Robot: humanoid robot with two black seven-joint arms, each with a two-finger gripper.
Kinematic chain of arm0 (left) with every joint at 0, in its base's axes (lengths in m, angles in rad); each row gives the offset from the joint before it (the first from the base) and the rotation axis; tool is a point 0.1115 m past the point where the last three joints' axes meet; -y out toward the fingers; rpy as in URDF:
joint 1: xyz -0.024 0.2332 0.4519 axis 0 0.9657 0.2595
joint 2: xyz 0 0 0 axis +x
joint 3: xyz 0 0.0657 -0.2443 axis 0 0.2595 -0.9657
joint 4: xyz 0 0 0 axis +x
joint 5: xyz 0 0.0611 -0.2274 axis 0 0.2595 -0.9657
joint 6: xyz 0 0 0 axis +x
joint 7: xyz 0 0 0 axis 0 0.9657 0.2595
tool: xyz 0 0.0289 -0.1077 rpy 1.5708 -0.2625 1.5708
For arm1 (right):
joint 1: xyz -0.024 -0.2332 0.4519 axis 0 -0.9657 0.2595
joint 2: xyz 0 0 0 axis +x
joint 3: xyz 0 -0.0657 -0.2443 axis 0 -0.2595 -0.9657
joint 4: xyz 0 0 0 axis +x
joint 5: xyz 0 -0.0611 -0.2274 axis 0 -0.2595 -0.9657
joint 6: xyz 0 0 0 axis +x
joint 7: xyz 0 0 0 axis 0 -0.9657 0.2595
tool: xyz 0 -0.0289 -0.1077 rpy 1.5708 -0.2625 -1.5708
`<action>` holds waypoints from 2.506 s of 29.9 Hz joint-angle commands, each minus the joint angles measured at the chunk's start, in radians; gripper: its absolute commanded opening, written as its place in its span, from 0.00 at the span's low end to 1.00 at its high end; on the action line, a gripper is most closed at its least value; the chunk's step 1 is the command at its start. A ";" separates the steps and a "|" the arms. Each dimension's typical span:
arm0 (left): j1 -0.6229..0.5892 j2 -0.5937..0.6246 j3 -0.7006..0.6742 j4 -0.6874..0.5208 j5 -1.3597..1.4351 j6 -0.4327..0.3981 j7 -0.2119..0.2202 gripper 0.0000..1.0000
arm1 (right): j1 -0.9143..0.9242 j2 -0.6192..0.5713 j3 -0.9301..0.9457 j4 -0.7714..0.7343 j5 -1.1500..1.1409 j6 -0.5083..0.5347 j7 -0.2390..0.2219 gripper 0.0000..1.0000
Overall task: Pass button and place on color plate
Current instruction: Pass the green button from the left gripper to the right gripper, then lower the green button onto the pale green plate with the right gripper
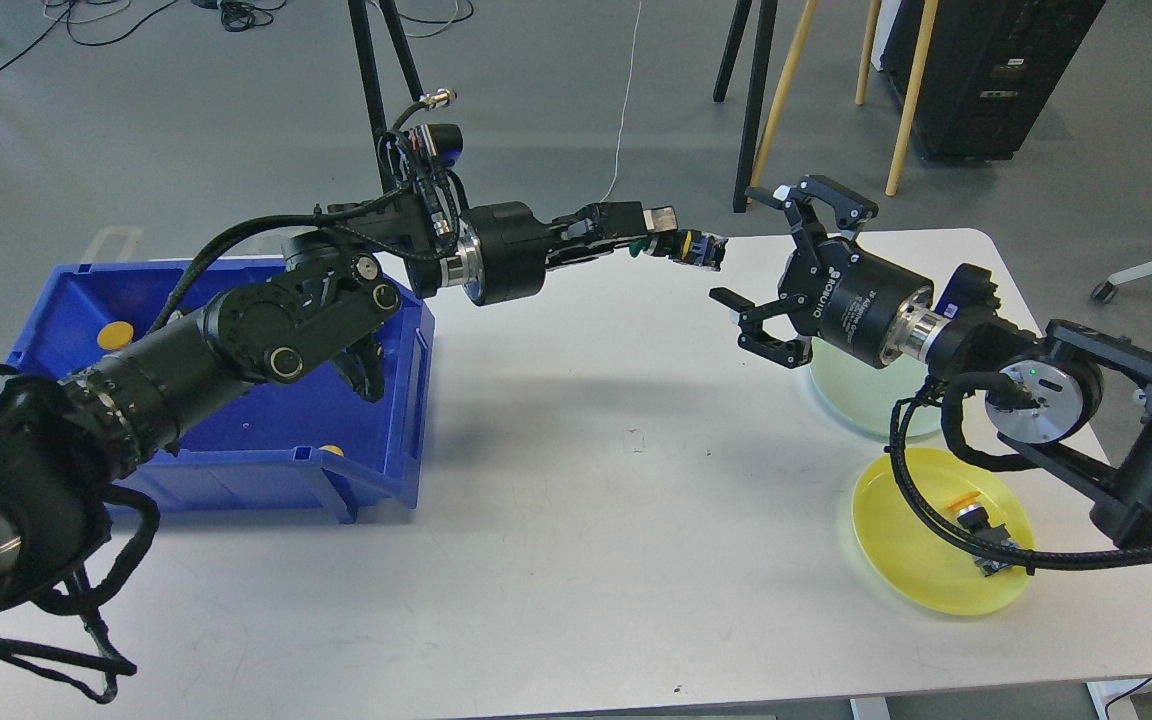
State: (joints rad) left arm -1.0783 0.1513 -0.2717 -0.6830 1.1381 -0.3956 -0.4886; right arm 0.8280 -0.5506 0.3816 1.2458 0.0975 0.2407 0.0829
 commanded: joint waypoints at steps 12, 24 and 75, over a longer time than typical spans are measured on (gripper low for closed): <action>0.001 0.001 0.000 0.000 -0.012 0.000 0.000 0.09 | 0.025 0.075 -0.020 -0.054 -0.015 -0.060 -0.008 0.17; 0.001 -0.001 0.000 0.000 -0.030 0.003 0.000 0.10 | 0.037 0.090 -0.018 -0.054 -0.007 -0.058 -0.009 0.00; 0.028 0.014 -0.089 0.002 -0.432 -0.018 0.000 0.87 | -0.158 0.293 0.362 -0.594 0.090 -0.640 -0.117 0.99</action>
State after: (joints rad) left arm -1.0485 0.1524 -0.3362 -0.6813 0.7956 -0.3784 -0.4886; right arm 0.6700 -0.2587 0.7399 0.6424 0.1856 -0.3985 -0.0326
